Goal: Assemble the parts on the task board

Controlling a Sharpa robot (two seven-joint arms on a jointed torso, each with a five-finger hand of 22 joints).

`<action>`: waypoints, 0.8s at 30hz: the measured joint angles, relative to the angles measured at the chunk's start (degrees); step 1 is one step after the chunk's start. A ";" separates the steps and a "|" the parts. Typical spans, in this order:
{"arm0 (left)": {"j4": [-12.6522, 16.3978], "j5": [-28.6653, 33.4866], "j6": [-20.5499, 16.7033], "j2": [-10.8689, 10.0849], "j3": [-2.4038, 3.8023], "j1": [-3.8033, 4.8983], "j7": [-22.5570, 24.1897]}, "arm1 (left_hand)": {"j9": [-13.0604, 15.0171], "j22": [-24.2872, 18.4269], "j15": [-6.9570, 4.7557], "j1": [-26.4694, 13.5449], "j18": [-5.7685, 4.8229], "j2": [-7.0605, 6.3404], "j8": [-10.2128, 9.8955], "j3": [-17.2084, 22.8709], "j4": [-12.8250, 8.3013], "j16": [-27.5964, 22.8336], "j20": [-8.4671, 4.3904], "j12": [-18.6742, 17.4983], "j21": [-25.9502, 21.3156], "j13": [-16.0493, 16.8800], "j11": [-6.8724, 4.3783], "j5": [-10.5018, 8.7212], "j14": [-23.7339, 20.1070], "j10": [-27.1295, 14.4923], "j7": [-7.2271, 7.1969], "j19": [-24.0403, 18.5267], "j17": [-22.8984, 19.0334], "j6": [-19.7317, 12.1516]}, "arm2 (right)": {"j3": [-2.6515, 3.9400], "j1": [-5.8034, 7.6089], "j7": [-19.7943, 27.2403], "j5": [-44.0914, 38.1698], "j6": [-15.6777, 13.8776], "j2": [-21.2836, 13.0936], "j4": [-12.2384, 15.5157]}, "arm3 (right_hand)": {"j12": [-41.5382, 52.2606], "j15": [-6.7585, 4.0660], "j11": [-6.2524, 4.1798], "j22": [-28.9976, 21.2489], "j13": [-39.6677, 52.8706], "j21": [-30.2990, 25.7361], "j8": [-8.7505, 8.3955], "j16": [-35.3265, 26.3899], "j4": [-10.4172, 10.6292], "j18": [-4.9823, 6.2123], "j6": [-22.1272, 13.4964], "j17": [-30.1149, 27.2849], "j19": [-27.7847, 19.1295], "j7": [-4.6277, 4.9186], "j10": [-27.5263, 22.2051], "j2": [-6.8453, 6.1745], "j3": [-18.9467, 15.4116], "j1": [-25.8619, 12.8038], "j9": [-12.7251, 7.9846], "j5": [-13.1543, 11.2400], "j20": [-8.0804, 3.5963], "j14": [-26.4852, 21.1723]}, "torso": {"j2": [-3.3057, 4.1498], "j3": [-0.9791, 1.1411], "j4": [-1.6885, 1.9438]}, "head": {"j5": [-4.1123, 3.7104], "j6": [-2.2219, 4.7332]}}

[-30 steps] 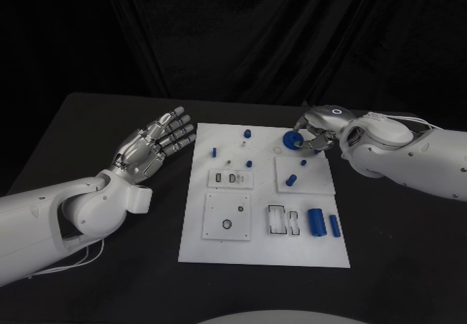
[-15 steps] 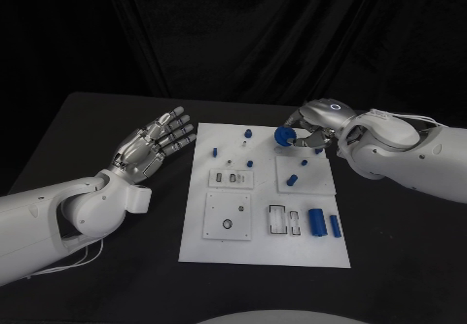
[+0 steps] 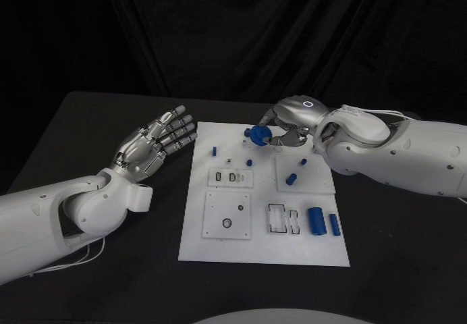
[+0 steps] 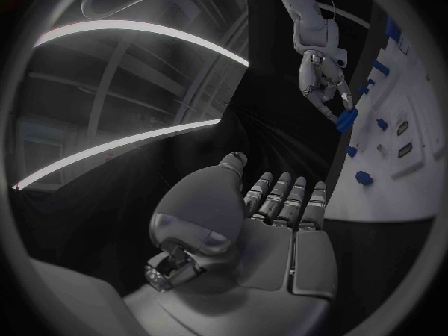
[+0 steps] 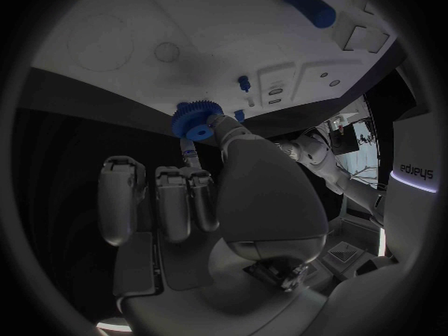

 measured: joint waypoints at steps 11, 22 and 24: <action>0.20 0.01 0.29 0.21 0.00 0.00 0.00 | 0.00 0.00 0.21 -0.47 0.00 0.02 0.00 0.49 -0.17 0.62 -0.22 0.66 0.00 0.13 0.62 0.00 0.21 0.62 0.00 0.22 0.08 0.00 | 0.01 -1.24 0.16 -0.06 0.97 4.54 -3.88 | 0.00 0.00 0.00 0.04 -0.01 -0.74 0.43 0.00 0.00 0.01 0.01 0.00 0.00 0.00 0.00 -0.24 0.00 -0.22 0.02 -0.42 0.00 0.00 | 0.03 0.03 0.05 | -0.10 -0.31; 0.13 0.01 0.48 0.47 0.00 0.00 0.00 | -0.01 0.00 0.21 -0.47 0.00 0.02 0.00 0.55 -0.24 0.62 -0.22 0.90 0.00 0.13 0.69 0.00 0.21 0.69 0.00 0.22 0.07 0.00 | 0.02 -1.58 0.12 -0.09 2.23 6.55 -5.63 | 0.00 0.42 0.84 0.04 -0.01 -2.49 2.29 0.00 0.06 0.01 -0.19 0.00 -0.51 -0.20 -0.01 -0.70 0.43 -0.66 0.03 -1.28 0.51 0.00 | 0.01 0.02 0.07 | -0.44 -0.56; 0.09 0.01 0.51 0.52 0.00 0.00 0.00 | -0.01 0.00 0.21 -0.47 0.00 0.02 0.00 0.55 -0.24 0.62 -0.21 0.90 0.00 0.12 0.69 0.00 0.21 0.69 0.00 0.22 0.07 0.00 | 0.03 -1.59 0.11 -0.09 2.45 6.84 -5.98 | 0.00 0.74 1.20 0.04 -0.01 -2.96 2.33 0.00 0.08 0.01 -0.60 0.00 -0.85 -0.61 0.12 -0.69 0.61 -0.65 0.04 -1.30 0.84 -0.19 | 0.01 0.02 0.07 | -0.52 -0.56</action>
